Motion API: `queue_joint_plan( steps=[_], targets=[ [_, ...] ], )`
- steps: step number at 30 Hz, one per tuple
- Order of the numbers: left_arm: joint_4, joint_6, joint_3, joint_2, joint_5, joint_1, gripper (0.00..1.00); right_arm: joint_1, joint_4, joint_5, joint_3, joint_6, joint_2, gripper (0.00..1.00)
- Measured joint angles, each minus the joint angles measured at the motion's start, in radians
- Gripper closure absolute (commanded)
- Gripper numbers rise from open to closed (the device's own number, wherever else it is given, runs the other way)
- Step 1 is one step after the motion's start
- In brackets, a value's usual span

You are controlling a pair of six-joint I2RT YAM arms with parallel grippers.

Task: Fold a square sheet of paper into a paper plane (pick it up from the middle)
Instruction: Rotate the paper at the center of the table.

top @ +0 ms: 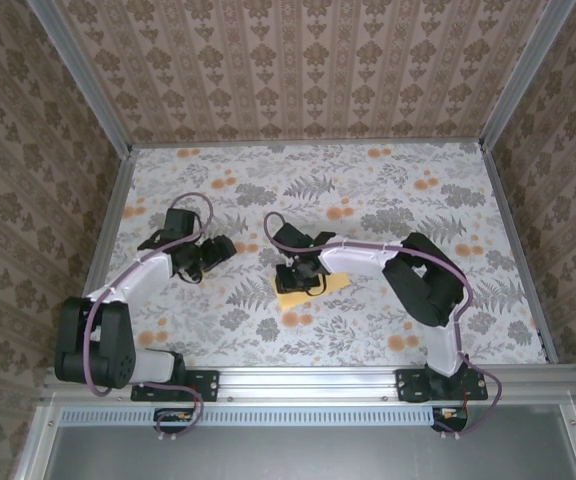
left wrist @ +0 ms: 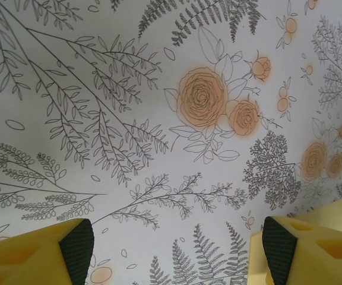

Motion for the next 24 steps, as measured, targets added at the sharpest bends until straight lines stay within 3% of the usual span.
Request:
queue_joint_plan(
  steps=[3,6,11,17,24],
  targets=[
    [0.003,0.0,0.0,0.001,0.012,-0.002,0.2,-0.003,-0.049,-0.018,-0.064,-0.062,-0.062,0.65],
    [0.003,0.005,0.0,0.003,0.022,-0.006,0.17,-0.016,-0.07,-0.007,-0.134,-0.059,-0.157,0.49],
    [0.006,0.026,0.011,0.021,0.049,-0.037,0.16,-0.064,-0.069,0.116,-0.18,0.072,-0.284,0.46],
    [0.005,0.053,0.047,0.057,0.083,-0.075,0.14,-0.112,-0.076,0.245,-0.204,0.216,-0.283,0.44],
    [0.017,0.071,0.063,0.097,0.145,-0.109,0.11,-0.152,-0.076,0.28,-0.208,0.292,-0.22,0.45]
  ],
)
